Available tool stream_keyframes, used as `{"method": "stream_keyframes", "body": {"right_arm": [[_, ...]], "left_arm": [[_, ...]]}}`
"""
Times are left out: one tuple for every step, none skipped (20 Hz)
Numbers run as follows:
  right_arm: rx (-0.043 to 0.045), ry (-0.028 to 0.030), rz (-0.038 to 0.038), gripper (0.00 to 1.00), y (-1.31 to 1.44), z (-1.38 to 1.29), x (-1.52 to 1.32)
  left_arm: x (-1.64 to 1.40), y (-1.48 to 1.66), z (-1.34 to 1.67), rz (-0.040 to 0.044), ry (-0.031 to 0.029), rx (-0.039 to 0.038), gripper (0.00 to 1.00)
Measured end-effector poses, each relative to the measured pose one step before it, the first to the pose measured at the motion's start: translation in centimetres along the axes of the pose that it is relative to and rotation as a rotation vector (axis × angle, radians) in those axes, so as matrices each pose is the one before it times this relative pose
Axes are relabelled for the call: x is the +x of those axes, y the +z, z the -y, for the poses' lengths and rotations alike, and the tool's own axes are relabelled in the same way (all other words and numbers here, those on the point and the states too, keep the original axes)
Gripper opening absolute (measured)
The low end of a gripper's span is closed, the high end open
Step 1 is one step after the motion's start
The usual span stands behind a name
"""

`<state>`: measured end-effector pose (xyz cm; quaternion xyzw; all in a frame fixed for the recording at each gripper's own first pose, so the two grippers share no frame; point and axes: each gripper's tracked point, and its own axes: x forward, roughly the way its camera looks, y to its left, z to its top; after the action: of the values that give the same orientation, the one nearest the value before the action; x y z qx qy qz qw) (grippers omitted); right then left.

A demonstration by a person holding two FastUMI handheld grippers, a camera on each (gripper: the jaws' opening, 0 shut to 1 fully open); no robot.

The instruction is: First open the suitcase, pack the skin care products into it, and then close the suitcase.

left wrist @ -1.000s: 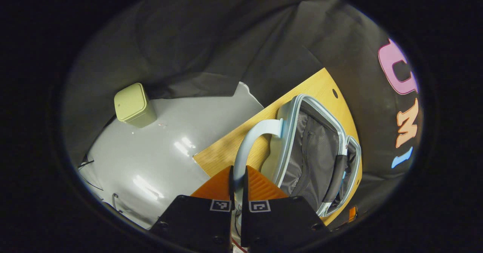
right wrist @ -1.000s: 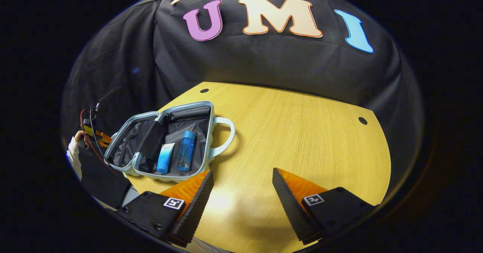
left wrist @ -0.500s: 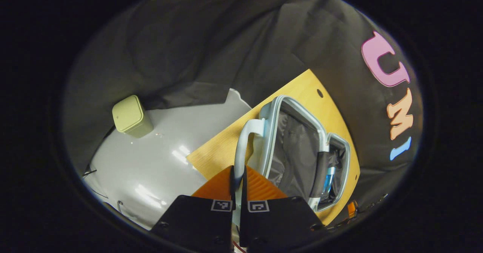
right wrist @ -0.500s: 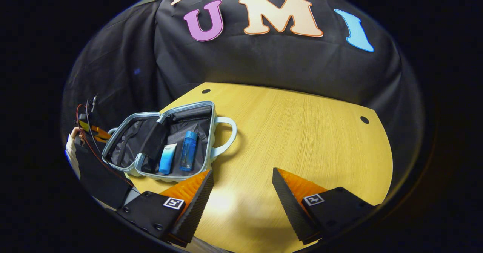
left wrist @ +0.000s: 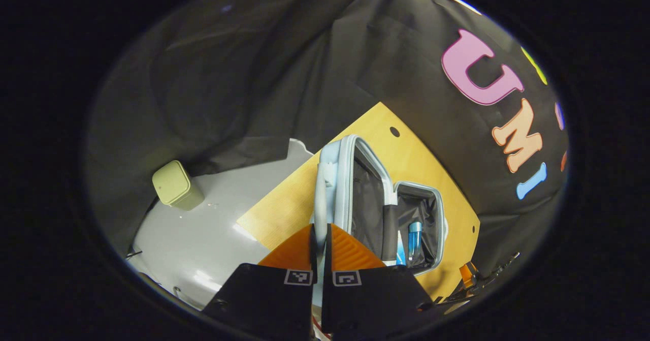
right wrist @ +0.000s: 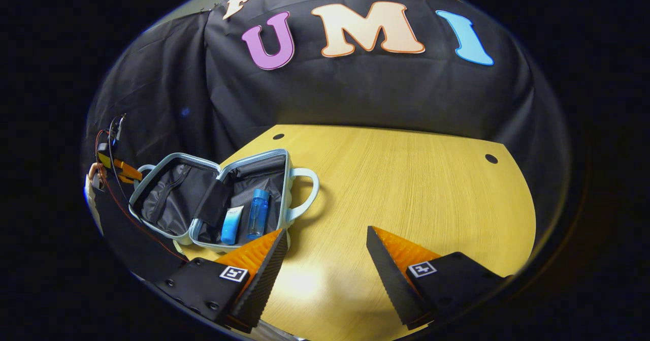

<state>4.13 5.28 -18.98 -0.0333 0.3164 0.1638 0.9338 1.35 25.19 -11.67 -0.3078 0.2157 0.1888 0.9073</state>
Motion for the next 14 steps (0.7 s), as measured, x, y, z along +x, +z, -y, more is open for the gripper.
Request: {"method": "stream_keyframes", "body": {"right_arm": [[0.00807,0.00008,0.00767,0.94,0.037,0.313,-0.055],[0.01001,0.00154,0.00757,0.98,0.085,0.351,-0.139],[0.00924,-0.00065,0.00605,0.98,-0.120,0.477,-0.141],[0.00835,-0.00366,0.00732,0.98,0.024,0.549,-0.181],[0.00998,-0.00083,0.00907,0.98,0.269,0.571,-0.200],[0.01134,0.00028,0.01157,0.98,0.289,0.479,-0.319],[0.01166,-0.00371,0.01404,0.98,0.346,0.767,-0.267],[0.00695,-0.00537,0.01193,0.98,0.298,0.617,-0.192],[0.00577,-0.00818,0.01311,0.94,0.306,0.764,-0.051],[0.00446,-0.00426,0.00919,0.98,0.236,0.656,-0.066],[0.00711,-0.00165,0.00850,0.98,0.083,0.436,-0.120],[0.00683,0.00095,0.00670,0.94,0.152,0.464,-0.023],[0.00449,0.00255,0.00445,0.94,-0.007,0.312,-0.143],[0.00133,0.00247,0.00289,0.94,-0.024,0.255,-0.090]], "left_arm": [[-0.589,0.297,1.047,0.00703,-0.00607,0.00241,0.00],[-0.662,0.131,0.918,0.01085,-0.00493,0.00512,0.00],[-0.586,0.206,1.000,0.01114,-0.00269,0.00652,0.00],[-0.494,-0.074,1.147,0.00670,-0.00467,0.01442,0.00],[-0.491,0.112,1.146,0.00730,-0.00098,0.01821,0.00],[-0.322,-0.017,1.016,0.00664,0.00122,0.02113,0.00],[-0.463,0.097,0.940,0.00862,0.00171,0.02189,0.00],[-0.399,0.081,1.178,0.00525,0.00037,0.01733,0.00],[-0.357,0.153,1.073,0.00961,0.00016,0.01554,0.00],[-0.167,-0.074,1.214,0.00357,-0.00096,0.01494,0.01],[-0.284,-0.009,1.179,0.00242,-0.00304,0.01459,0.00],[-0.284,-0.141,1.212,0.00253,-0.00580,0.02242,0.01],[-0.128,-0.051,1.160,-0.00017,-0.00586,0.02335,0.01],[-0.163,0.060,1.313,0.00518,-0.00768,0.02101,0.01]]}}
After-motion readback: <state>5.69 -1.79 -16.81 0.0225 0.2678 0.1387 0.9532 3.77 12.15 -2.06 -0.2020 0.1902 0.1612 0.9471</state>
